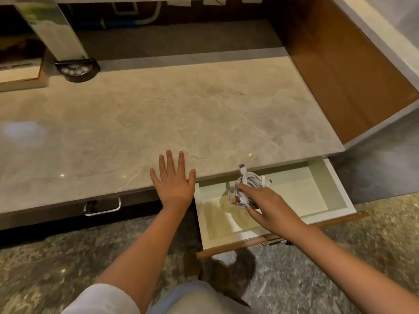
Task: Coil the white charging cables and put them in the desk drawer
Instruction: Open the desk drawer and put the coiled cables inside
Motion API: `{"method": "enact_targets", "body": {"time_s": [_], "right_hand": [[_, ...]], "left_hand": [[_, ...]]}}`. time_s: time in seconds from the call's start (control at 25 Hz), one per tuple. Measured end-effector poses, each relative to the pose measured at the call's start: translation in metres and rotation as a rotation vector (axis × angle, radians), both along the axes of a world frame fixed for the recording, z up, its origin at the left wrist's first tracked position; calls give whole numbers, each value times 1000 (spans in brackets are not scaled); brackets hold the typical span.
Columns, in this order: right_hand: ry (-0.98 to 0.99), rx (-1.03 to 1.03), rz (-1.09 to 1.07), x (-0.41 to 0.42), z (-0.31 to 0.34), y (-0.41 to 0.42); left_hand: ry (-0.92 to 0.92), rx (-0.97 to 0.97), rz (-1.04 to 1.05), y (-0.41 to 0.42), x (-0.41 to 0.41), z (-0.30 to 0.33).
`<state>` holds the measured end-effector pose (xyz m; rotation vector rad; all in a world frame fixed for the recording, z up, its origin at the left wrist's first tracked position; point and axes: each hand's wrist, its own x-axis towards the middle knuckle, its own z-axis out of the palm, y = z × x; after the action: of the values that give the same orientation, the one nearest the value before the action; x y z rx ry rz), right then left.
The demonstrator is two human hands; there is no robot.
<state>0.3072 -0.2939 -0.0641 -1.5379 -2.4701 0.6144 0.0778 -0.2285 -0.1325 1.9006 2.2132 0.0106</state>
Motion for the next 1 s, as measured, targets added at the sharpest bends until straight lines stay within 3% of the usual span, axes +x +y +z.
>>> {"method": "enact_targets", "body": {"time_s": [0.2,0.36,0.48,0.84,1.0], "right_hand": [[-67,-55,59,2,-51,7],[-202,63,165,-8,-83,15],[-197,-140,155,-9,-94,24],[-314,-152,378,-4,-122,28],[-246,-320,313,-4,-114,31]], "left_hand": [[7,52,9,1,1,-6],[-7,126,29,-1,0,-12],[-15,143,32,-2,1,-11],[-4,125,28,-3,1,-8],[-1,123,28,-2,2,-8]]}}
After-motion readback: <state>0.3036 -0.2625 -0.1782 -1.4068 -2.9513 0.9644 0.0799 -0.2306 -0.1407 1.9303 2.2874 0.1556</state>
